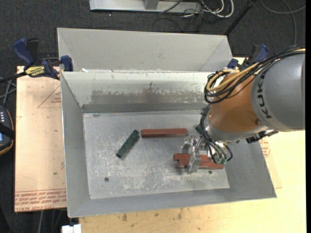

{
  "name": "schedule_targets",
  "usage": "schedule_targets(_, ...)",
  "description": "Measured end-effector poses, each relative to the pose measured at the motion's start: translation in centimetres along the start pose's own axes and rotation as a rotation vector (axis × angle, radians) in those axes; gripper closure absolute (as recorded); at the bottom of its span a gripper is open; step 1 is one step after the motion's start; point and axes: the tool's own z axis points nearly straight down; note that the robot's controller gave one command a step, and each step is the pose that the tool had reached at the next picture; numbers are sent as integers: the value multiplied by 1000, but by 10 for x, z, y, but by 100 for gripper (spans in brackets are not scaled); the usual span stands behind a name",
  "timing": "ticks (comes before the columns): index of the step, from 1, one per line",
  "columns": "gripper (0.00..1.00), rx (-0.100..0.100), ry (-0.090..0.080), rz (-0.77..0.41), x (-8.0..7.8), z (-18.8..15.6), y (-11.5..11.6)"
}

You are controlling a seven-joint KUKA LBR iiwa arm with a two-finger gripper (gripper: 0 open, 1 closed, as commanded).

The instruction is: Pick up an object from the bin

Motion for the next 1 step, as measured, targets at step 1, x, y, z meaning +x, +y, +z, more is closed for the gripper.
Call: schedule_targets(1, 100, 0, -9, -1, -2, -23, 0)
